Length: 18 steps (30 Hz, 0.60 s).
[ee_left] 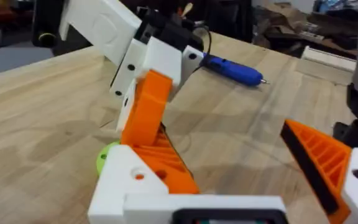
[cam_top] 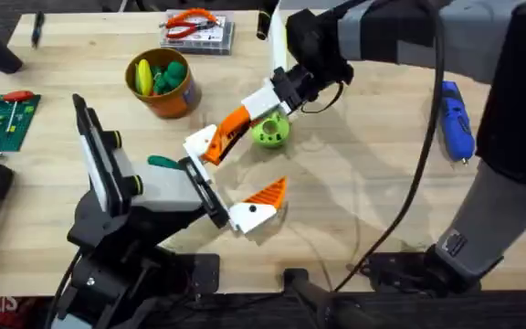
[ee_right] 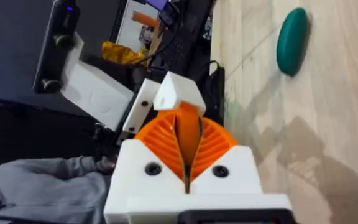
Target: Pick up the gripper from the table and insert it into the empty holder that is missing its gripper. Then pick up a screw, insert it into the mounting hole, and use the screwdriver to tighten it. Finally, clean up the table by picking up the vegetable and placing it into the bucket.
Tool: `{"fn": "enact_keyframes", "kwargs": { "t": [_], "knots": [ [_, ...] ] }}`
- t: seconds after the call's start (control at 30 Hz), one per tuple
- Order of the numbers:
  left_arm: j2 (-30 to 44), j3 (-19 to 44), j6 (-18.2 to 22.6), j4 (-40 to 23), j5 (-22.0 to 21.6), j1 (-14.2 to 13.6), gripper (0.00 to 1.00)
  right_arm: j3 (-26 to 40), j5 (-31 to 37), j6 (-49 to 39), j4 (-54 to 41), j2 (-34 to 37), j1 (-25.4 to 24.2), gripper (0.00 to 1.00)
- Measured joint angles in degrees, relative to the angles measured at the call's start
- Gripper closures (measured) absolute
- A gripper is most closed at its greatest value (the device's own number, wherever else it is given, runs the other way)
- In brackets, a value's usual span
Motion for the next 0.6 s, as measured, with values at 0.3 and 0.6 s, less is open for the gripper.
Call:
{"fn": "enact_keyframes", "kwargs": {
  "t": [0.3, 0.6],
  "knots": [
    [0.0, 0.0, 0.2, 0.1, -3.2, 0.3, 0.016, -0.1, -1.1, 11.5, 12.1, 1.0, 0.7, 0.985],
    [0.0, 0.0, 0.0, -0.2, -6.5, 0.3, 0.016, -0.1, -2.9, 20.6, 19.4, 2.7, 1.3, 0.985]
  ]
}}
